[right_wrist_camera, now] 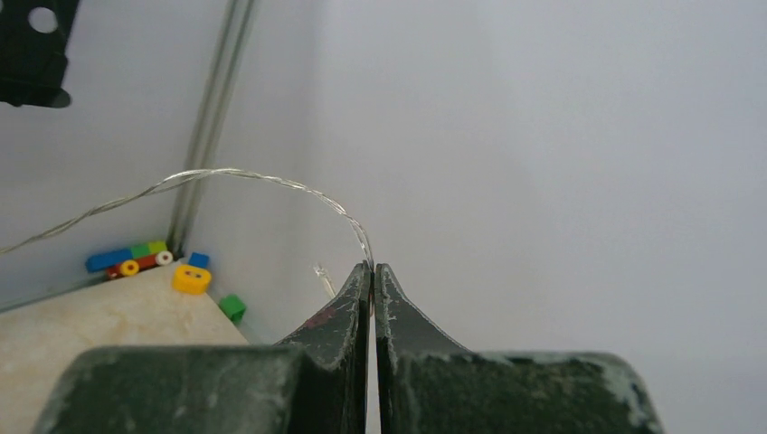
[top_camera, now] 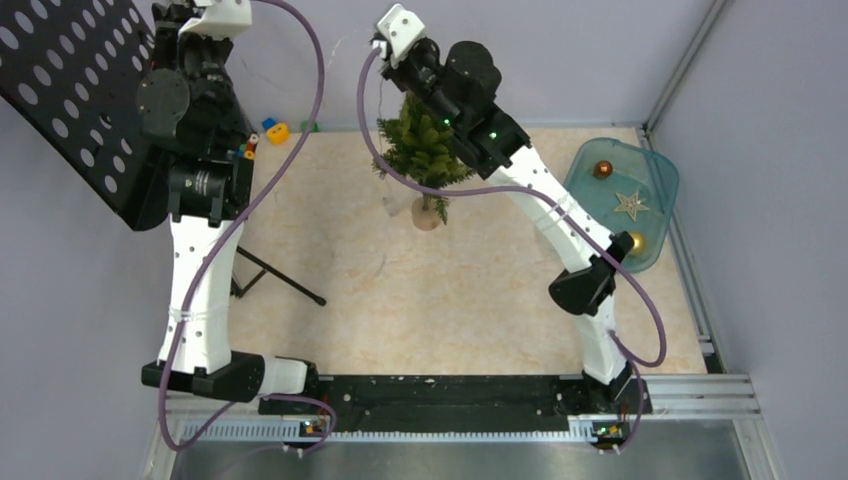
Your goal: Decorate the small christmas tree
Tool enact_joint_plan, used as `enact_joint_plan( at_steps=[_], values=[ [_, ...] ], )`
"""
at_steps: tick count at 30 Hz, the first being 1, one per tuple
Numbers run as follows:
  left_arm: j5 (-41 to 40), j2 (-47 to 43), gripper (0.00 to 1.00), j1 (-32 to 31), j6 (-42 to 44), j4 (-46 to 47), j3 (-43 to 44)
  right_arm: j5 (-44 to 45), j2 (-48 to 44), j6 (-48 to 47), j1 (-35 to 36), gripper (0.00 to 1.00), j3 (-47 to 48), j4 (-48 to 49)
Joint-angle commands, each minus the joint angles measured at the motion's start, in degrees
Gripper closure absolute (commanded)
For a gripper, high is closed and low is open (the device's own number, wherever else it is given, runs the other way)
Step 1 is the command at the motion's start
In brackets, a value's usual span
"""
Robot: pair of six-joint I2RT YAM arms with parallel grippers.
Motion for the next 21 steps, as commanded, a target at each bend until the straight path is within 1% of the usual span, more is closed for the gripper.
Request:
enact_joint_plan(
  at_steps=[1,7,12,15,17,18,21],
  values=[
    [-1.4,0.3,1.00,0.1,3.4,7.5,-1.9,-0.1,-0.8,2.5,-2.9,1.00,1.4,5.7],
    [-1.9,1.6,1.00,0.1,3.3,8.3,-5.0,0.3,-2.3,2.5,-4.0,1.00,-0.7,3.8],
    [-0.5,1.0,1.00,0.1,0.3,5.2,-6.4,-0.3,-1.3,5.6,-6.4,1.00,-0.9,3.2],
    [2.4,0.0,1.00,0.0,-3.6,-0.1,-7.3,-3.7,-0.5,12.3,-9.6,1.00,-0.5,2.9],
    [4.6,-0.7,1.00,0.1,-7.5,-5.1,-7.4,-9.2,0.6,20.4,-13.1,1.00,0.7,1.7],
    [5.2,-0.9,1.00,0.1,-8.8,-6.5,-7.7,-10.3,1.0,23.0,-14.5,1.00,0.9,1.5],
    [6.4,-1.4,1.00,0.0,-10.7,-8.3,-8.9,-12.9,1.7,27.0,-16.7,1.00,0.4,0.6]
  ],
)
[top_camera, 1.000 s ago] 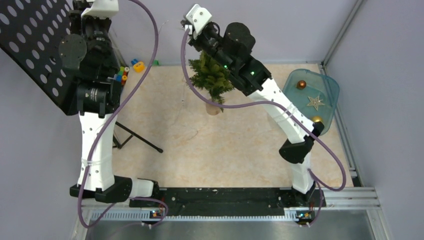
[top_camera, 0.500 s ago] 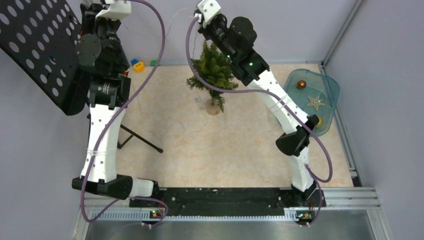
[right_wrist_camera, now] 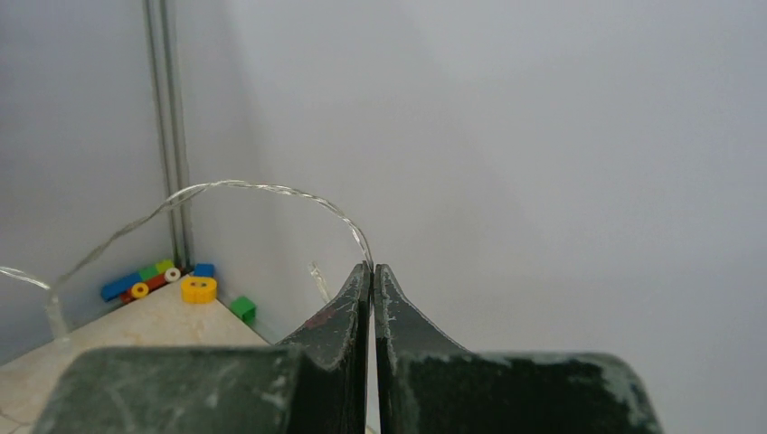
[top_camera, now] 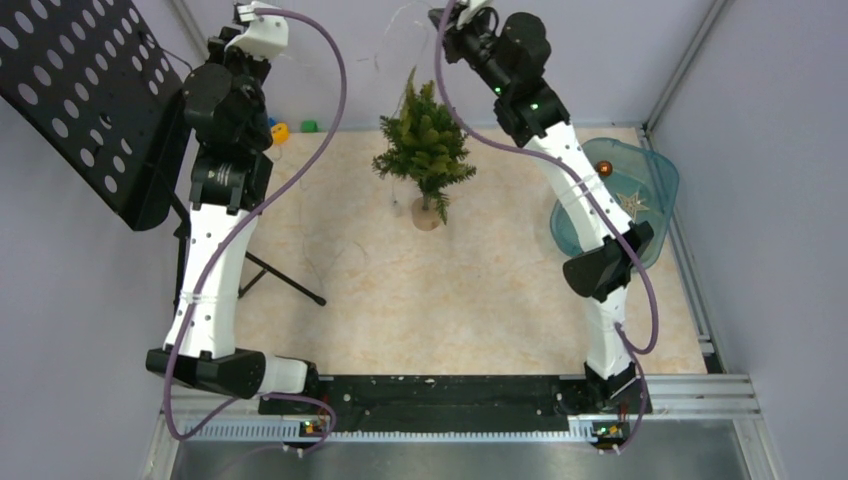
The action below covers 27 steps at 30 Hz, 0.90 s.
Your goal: Decorate the small christmas tree
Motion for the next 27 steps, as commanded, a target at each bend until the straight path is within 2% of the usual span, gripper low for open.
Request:
enact_joint_plan(
  at_steps=[1,15,18,23,27],
  values=[
    [3.1,-2.4,1.00,0.0,-5.6,-3.5,-1.6,-6.2,1.6,10.1,-3.7,1.00,1.5,-1.4],
    [7.6,0.7,1.00,-0.2,-12.7,-9.3,-1.7,-12.9,7.4,24.4,-11.1,1.00,-1.2,1.0],
    [6.8,1.0,1.00,-0.2,-12.9,-8.9,-1.2,-13.3,10.4,29.1,-11.9,1.00,1.5,3.2],
    [5.7,0.4,1.00,-0.2,-13.8,-9.0,-0.7,-19.7,13.1,43.4,-11.2,1.00,2.5,18.9],
    [6.7,-0.4,1.00,-0.2,-15.4,-11.4,0.3,-17.6,13.1,41.3,-9.1,1.00,5.5,24.1]
  ],
)
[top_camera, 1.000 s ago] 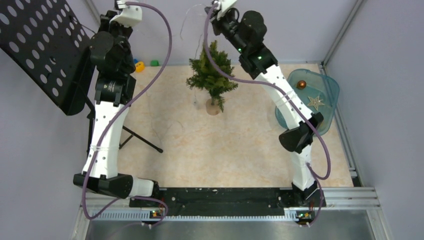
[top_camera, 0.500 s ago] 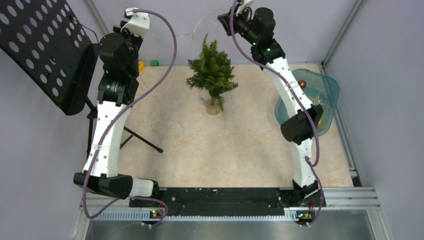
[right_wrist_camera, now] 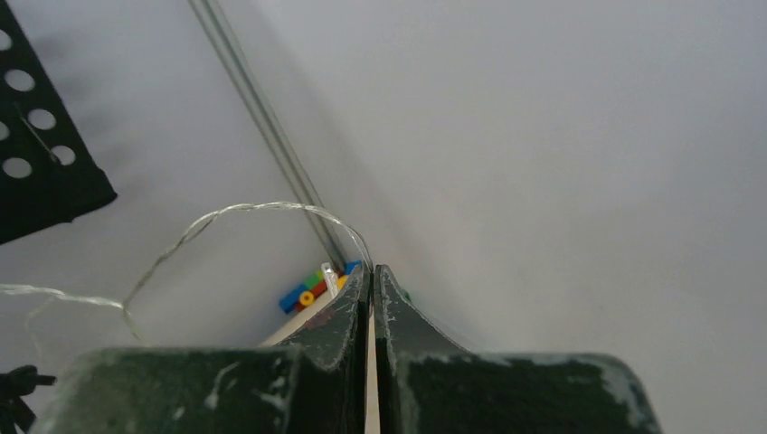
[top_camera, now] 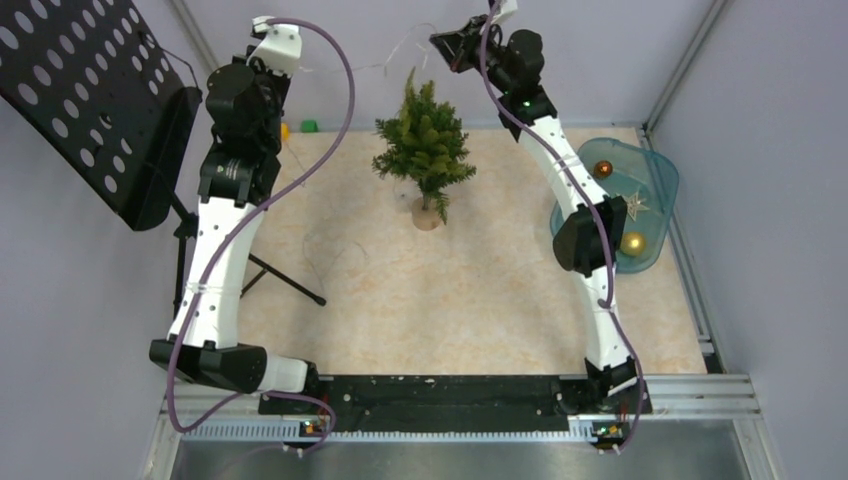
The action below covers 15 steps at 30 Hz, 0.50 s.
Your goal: Decorate the small christmas tree
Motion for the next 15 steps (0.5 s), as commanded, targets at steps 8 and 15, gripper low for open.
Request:
enact_joint_plan(
  at_steps=[8,15],
  values=[
    [3.9,-4.2,1.00,-0.2,-6.5,-5.1,1.8,2.2,0.4,2.0,3.2,1.00,3.8,13.0],
    [4.3,-7.1,1.00,-0.2,-7.2,-6.4,-0.1,5.7,5.2,0.3,3.3,1.00,7.2,12.2]
  ],
)
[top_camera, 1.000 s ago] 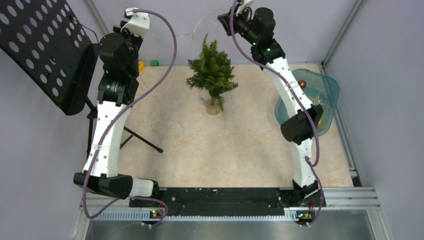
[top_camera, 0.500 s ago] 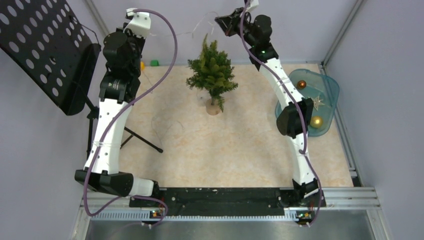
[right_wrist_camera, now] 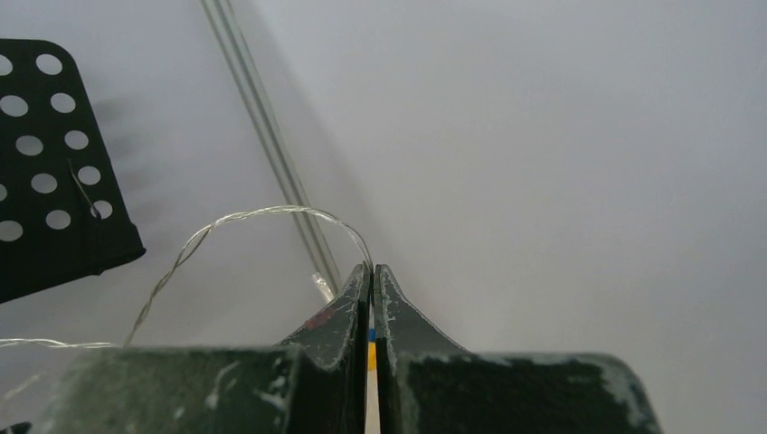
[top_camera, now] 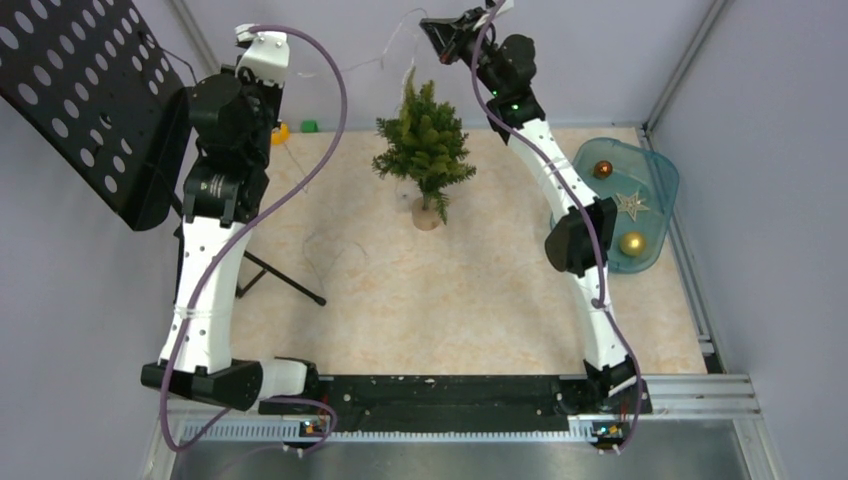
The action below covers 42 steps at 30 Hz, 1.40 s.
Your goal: Decorate the small christmas tree
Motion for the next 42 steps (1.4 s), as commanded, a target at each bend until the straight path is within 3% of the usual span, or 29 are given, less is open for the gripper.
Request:
enact_joint_plan(
  at_steps=[1,5,10,15,20,24,28,36,42],
  values=[
    [1.4,-3.5,1.00,-0.2,-1.9,0.1,-1.0,1.6,3.2,-2.0,0.6,1.00,3.6,1.7],
    [2.2,-4.9,1.00,-0.2,-2.7,-1.0,-1.8,1.2,4.5,-5.6,1.2,1.00,3.1,-0.7],
    [6.9,-7.0,1.00,-0.7,-4.9,-4.2,-3.6,3.2,2.6,-2.7,-0.9,1.00,-0.7,-1.5],
    [7.7,-7.7,1.00,-6.0,-4.9,-6.3,-4.6,1.5,-3.6,-4.9,-2.4,1.00,-8.3,-2.3],
    [14.4,-5.5,1.00,-8.3,-9.6,-10.5,1.5,1.2,-10.0,-8.9,-3.7,1.00,-18.7,-3.7],
    [19.9,-1.9,1.00,-10.2,-12.5,-13.5,9.8,1.1,-13.5,-5.8,-5.4,1.00,-27.4,1.4],
    [24.2,2.4,1.00,-12.9,-13.4,-15.0,17.1,0.0,-13.9,-4.8,-5.6,1.00,-29.3,2.2],
    [20.1,11.3,1.00,-23.9,-11.8,-19.6,31.0,0.4,-18.5,-1.6,-6.1,1.00,-38.5,10.6],
    [21.2,12.5,1.00,-31.5,-7.9,-22.7,29.7,-1.3,-19.7,0.2,-7.6,1.00,-41.6,14.0]
  ],
)
